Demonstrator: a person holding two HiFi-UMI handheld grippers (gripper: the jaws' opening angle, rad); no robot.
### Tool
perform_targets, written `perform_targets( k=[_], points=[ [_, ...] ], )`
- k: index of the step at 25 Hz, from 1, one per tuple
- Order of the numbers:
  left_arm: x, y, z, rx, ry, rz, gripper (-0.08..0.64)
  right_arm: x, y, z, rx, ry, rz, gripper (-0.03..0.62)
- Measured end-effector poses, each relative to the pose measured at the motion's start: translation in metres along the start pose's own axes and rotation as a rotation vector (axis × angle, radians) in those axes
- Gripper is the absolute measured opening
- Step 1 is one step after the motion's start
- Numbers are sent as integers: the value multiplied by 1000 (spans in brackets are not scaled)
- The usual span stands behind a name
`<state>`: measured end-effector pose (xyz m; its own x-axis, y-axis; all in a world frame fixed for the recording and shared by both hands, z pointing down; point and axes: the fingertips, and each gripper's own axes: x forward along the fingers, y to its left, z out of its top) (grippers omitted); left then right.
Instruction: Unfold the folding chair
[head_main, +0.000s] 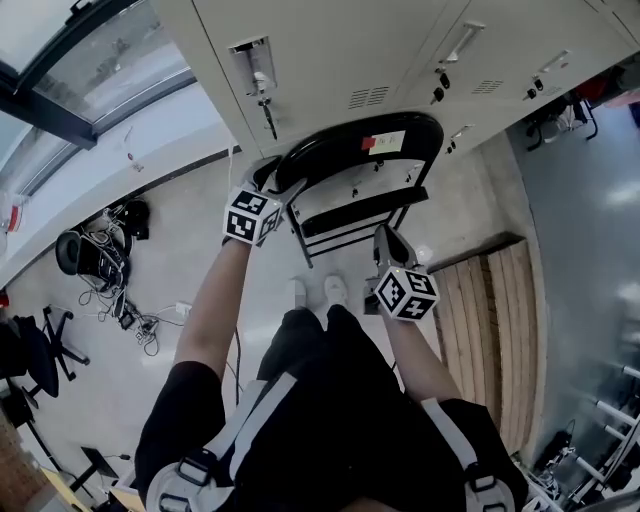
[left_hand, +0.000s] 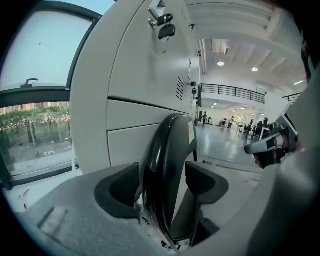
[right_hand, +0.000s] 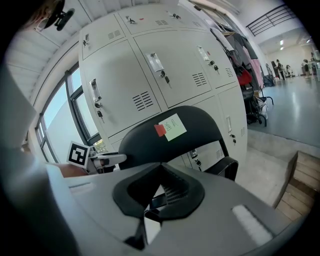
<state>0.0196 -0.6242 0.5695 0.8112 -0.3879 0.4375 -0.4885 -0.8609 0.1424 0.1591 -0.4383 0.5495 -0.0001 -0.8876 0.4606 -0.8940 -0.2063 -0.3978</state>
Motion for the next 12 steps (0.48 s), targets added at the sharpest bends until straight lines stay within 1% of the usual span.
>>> perform_targets(
  k=[4,7,10,12],
  points=[
    [12,-1,-4,16,24,-52,296,3,-3,-3,18,-11,-39,5],
    [21,-8,-8,35,44,-88,296,5,-7,-6,71,-14,-78,5],
    [28,-14,-9,69,57,-101,296,12,-9,-15,119,-1,-123,5],
    [29,-13,-7,78,57,-102,295,19,-13,-23,142,14,-175,5]
  ],
)
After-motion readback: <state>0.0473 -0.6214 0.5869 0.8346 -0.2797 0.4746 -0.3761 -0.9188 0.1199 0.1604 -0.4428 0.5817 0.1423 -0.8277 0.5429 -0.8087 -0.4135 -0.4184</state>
